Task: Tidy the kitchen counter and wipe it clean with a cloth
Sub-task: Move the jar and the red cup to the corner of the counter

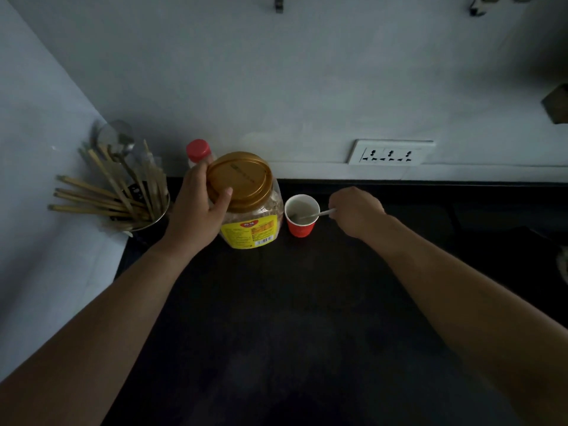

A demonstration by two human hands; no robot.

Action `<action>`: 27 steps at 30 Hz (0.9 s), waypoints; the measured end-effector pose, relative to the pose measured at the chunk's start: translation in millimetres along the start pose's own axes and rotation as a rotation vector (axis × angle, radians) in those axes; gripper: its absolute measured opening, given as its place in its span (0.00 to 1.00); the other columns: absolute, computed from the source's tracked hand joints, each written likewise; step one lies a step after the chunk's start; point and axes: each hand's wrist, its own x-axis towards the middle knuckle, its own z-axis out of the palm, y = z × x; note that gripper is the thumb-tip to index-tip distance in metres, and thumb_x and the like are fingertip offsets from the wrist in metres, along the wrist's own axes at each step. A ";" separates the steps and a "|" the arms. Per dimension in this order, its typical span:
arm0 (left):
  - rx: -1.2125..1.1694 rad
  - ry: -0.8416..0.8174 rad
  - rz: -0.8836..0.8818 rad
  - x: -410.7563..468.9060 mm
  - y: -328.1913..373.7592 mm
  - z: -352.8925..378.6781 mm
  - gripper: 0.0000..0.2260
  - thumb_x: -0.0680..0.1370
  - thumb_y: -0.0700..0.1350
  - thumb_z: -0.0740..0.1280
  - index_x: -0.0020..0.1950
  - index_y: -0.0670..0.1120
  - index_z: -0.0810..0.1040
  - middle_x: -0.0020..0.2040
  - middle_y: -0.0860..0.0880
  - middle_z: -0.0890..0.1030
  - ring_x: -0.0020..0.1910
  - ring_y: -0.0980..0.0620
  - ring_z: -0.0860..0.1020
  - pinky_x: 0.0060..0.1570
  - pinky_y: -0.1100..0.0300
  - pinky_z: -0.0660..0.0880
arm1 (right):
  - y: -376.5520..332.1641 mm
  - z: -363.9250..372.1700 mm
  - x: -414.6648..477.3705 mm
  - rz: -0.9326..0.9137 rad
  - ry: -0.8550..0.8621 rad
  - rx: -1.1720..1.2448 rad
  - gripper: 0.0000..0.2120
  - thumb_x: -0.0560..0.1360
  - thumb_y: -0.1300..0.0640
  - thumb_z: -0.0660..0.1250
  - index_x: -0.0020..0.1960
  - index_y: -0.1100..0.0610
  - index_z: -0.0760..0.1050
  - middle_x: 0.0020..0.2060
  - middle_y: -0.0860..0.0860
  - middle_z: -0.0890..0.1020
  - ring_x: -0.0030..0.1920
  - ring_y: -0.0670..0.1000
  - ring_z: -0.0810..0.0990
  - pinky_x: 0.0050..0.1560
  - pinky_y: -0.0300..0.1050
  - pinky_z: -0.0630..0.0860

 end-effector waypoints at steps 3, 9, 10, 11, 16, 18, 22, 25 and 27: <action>0.018 0.000 0.014 -4.9 2.1 -0.9 0.28 0.78 0.45 0.64 0.75 0.47 0.55 0.70 0.43 0.65 0.68 0.53 0.65 0.65 0.53 0.66 | -0.1 3.2 -2.2 -0.060 0.053 0.121 0.10 0.74 0.64 0.63 0.54 0.56 0.76 0.50 0.54 0.77 0.46 0.55 0.78 0.42 0.46 0.74; 0.118 0.032 0.100 -33.1 0.5 -5.3 0.32 0.77 0.44 0.65 0.76 0.45 0.51 0.72 0.42 0.64 0.70 0.54 0.62 0.66 0.61 0.61 | 2.4 -19.2 -34.3 -0.129 0.217 0.298 0.06 0.77 0.61 0.60 0.50 0.57 0.76 0.47 0.52 0.75 0.44 0.51 0.76 0.43 0.45 0.73; 0.114 0.033 0.076 -41.8 -2.4 -4.8 0.32 0.77 0.44 0.65 0.76 0.45 0.52 0.71 0.42 0.64 0.69 0.56 0.61 0.66 0.61 0.61 | 3.5 -24.9 -43.5 -0.142 0.268 0.329 0.06 0.78 0.60 0.60 0.50 0.57 0.76 0.45 0.51 0.75 0.43 0.49 0.75 0.42 0.43 0.71; 0.109 0.025 0.038 -51.6 -5.8 -4.2 0.31 0.76 0.44 0.65 0.75 0.44 0.53 0.71 0.42 0.64 0.69 0.55 0.61 0.65 0.59 0.61 | 4.9 -30.8 -53.4 -0.161 0.319 0.356 0.06 0.78 0.59 0.60 0.50 0.57 0.76 0.44 0.50 0.74 0.43 0.48 0.74 0.42 0.42 0.69; 0.176 -0.140 -0.142 -96.0 -40.8 -3.3 0.26 0.75 0.47 0.66 0.71 0.44 0.64 0.67 0.45 0.72 0.66 0.47 0.70 0.63 0.53 0.68 | 0.0 -54.9 -93.9 -0.261 0.481 0.455 0.05 0.76 0.58 0.64 0.49 0.57 0.78 0.42 0.47 0.77 0.42 0.44 0.74 0.41 0.29 0.66; 0.206 -0.191 -0.172 -107.6 -55.0 -5.0 0.24 0.75 0.48 0.66 0.69 0.44 0.67 0.66 0.45 0.72 0.66 0.47 0.71 0.62 0.53 0.69 | -14.6 -60.3 -101.5 -0.301 0.484 0.503 0.04 0.75 0.59 0.65 0.48 0.57 0.78 0.41 0.46 0.78 0.41 0.44 0.75 0.40 0.25 0.67; 0.317 -0.257 -0.272 -133.9 -84.9 -2.7 0.23 0.76 0.50 0.65 0.69 0.45 0.68 0.67 0.45 0.71 0.67 0.47 0.69 0.62 0.52 0.69 | -62.0 -62.5 -96.8 -0.376 0.445 0.602 0.04 0.75 0.60 0.65 0.46 0.56 0.79 0.39 0.45 0.78 0.39 0.42 0.75 0.41 0.25 0.69; 0.455 -0.301 -0.247 -159.3 -111.1 4.7 0.23 0.75 0.50 0.66 0.68 0.44 0.70 0.68 0.42 0.72 0.67 0.44 0.69 0.61 0.49 0.71 | -104.5 -59.9 -81.7 -0.433 0.418 0.642 0.04 0.75 0.60 0.65 0.45 0.57 0.79 0.40 0.48 0.80 0.41 0.45 0.77 0.40 0.31 0.70; 0.491 -0.302 -0.248 -171.9 -126.5 8.1 0.24 0.74 0.50 0.67 0.68 0.44 0.70 0.68 0.41 0.71 0.67 0.41 0.69 0.60 0.46 0.72 | -133.5 -58.4 -70.2 -0.481 0.437 0.635 0.04 0.74 0.61 0.65 0.44 0.60 0.79 0.39 0.51 0.81 0.39 0.46 0.76 0.39 0.34 0.70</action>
